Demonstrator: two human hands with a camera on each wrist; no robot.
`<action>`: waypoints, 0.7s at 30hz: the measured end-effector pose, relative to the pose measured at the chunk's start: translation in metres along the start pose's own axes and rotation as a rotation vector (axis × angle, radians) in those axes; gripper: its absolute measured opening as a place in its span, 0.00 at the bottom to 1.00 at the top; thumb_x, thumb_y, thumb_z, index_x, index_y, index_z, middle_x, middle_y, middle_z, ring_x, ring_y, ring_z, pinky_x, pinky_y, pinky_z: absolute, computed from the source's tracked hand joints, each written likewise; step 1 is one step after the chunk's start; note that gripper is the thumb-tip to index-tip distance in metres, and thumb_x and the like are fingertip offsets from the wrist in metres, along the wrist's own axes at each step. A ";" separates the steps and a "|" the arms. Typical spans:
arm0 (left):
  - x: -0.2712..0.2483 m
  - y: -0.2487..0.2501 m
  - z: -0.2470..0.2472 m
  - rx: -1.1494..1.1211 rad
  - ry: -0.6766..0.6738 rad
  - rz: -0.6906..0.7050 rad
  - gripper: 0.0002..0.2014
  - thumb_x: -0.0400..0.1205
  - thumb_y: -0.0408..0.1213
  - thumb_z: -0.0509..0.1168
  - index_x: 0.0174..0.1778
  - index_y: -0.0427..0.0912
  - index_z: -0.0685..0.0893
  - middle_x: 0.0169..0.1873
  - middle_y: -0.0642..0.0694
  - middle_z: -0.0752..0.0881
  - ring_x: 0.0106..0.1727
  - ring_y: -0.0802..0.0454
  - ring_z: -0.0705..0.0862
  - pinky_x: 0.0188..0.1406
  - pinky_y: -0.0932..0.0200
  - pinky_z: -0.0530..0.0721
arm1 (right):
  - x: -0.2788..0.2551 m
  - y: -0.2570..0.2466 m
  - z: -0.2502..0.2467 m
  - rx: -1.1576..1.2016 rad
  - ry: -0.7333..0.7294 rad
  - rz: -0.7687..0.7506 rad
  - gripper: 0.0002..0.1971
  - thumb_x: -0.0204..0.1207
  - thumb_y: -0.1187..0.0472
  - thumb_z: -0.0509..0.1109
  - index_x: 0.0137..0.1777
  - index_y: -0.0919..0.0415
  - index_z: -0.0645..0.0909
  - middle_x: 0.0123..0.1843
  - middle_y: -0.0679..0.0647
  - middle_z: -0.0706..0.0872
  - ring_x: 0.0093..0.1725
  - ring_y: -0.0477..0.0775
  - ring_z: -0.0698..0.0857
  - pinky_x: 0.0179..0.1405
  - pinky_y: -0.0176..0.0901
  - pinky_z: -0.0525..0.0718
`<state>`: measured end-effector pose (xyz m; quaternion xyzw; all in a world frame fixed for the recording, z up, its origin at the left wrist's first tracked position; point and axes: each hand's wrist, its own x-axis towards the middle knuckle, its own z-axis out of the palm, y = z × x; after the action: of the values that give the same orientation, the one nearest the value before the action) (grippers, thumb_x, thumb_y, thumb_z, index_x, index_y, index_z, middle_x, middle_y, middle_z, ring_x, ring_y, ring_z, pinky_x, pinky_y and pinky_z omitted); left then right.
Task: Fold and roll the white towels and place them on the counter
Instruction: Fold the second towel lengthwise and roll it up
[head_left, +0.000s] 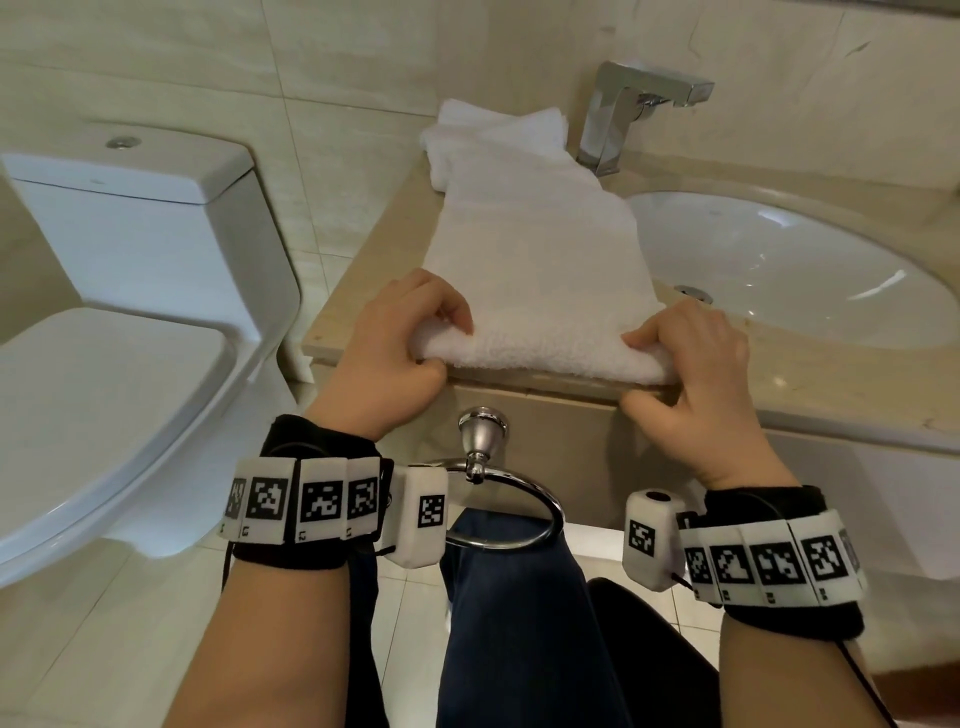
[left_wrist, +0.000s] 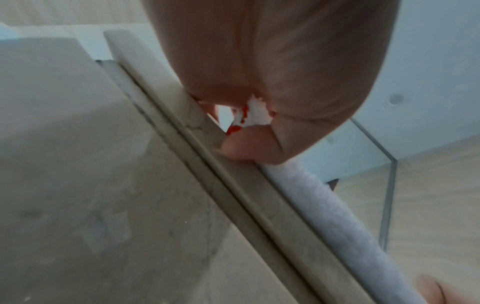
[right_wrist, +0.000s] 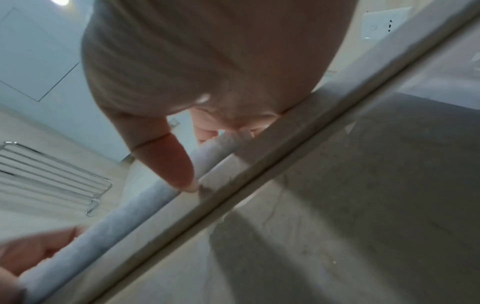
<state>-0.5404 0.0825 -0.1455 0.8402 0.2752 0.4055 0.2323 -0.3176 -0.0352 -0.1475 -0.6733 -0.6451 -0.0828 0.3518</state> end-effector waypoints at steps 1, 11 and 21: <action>-0.001 0.000 0.000 -0.060 0.024 -0.023 0.17 0.58 0.23 0.57 0.38 0.45 0.80 0.39 0.57 0.77 0.46 0.62 0.77 0.47 0.67 0.73 | 0.000 0.000 0.000 0.037 0.004 -0.004 0.19 0.57 0.52 0.58 0.45 0.61 0.80 0.44 0.47 0.75 0.48 0.53 0.73 0.44 0.42 0.59; 0.000 0.009 -0.002 -0.342 0.258 -0.317 0.13 0.76 0.26 0.60 0.44 0.51 0.80 0.42 0.53 0.83 0.42 0.62 0.80 0.41 0.70 0.77 | -0.001 -0.002 -0.007 0.309 0.054 0.154 0.12 0.73 0.54 0.68 0.57 0.48 0.79 0.46 0.40 0.82 0.48 0.41 0.80 0.49 0.41 0.78; -0.003 0.003 -0.008 -0.243 0.167 -0.315 0.09 0.82 0.46 0.64 0.57 0.60 0.81 0.54 0.52 0.85 0.56 0.54 0.84 0.62 0.50 0.81 | 0.008 -0.001 -0.005 0.262 0.074 0.306 0.13 0.85 0.52 0.57 0.64 0.53 0.77 0.44 0.39 0.79 0.41 0.33 0.76 0.41 0.28 0.71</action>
<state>-0.5477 0.0802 -0.1406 0.7160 0.3704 0.4627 0.3689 -0.3156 -0.0317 -0.1384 -0.7083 -0.5273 0.0318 0.4682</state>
